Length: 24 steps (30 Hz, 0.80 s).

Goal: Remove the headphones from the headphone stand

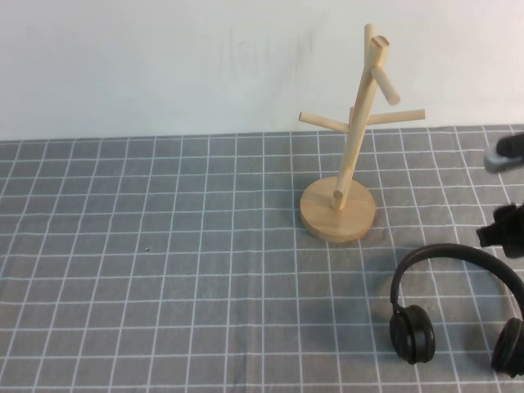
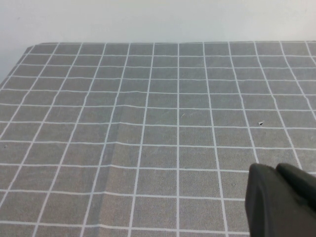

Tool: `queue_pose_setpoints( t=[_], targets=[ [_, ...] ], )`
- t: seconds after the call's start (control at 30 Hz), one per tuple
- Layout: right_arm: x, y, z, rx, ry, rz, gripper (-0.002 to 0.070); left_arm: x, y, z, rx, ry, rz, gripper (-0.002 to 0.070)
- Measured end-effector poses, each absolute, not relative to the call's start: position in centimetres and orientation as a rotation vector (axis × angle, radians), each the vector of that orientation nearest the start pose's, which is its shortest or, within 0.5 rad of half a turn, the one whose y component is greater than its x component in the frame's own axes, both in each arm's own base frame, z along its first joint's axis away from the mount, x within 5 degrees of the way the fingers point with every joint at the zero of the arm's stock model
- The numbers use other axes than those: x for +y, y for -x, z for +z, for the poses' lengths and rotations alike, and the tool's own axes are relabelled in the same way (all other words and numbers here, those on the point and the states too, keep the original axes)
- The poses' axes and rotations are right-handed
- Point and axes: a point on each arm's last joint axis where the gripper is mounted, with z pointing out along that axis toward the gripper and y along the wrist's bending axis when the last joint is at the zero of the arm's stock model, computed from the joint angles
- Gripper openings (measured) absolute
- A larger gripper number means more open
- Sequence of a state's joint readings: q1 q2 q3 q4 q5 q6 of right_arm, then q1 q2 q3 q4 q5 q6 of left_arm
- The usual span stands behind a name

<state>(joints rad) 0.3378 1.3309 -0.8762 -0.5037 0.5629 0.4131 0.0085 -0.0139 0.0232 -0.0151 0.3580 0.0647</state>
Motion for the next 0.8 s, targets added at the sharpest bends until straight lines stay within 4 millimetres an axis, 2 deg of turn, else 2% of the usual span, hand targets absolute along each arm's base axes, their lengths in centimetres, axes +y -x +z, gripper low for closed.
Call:
queue_pose_setpoints(
  t=[0.1, 0.17, 0.27, 0.33, 0.43, 0.53, 0.8],
  targets=[
    [7.8, -23.4, 29.9, 2.291, 0.442, -0.151, 0.0441, 0.0, -5.3, 17.4, 1.851, -0.043, 0.036, -0.0004],
    [8.3, -21.5, 31.4, 2.249, 0.477, -0.121, 0.0401, 0.0, -5.3, 17.4, 1.851, -0.043, 0.036, -0.0004],
    [8.7, -18.6, 33.2, 2.205, 0.536, -0.089, 0.0202, 0.0, -5.3, 17.4, 1.851, -0.043, 0.036, -0.0004],
    [8.7, -17.0, 34.0, 2.181, 0.565, -0.066, -0.0004, 0.0, -5.3, 17.4, 1.851, -0.043, 0.036, -0.0004],
    [8.5, -15.2, 35.1, 2.137, 0.577, -0.013, -0.0006, 0.0, -5.3, 17.4, 1.851, -0.043, 0.036, -0.0004],
    [7.9, -14.3, 35.8, 2.096, 0.565, 0.008, -0.0006, 0.0, -5.3, 17.4, 1.851, -0.043, 0.036, -0.0004],
    [7.5, -13.9, 36.1, 2.089, 0.555, 0.008, -0.0006, 0.0, -5.3, 17.4, 1.851, -0.043, 0.036, -0.0004]
  ],
)
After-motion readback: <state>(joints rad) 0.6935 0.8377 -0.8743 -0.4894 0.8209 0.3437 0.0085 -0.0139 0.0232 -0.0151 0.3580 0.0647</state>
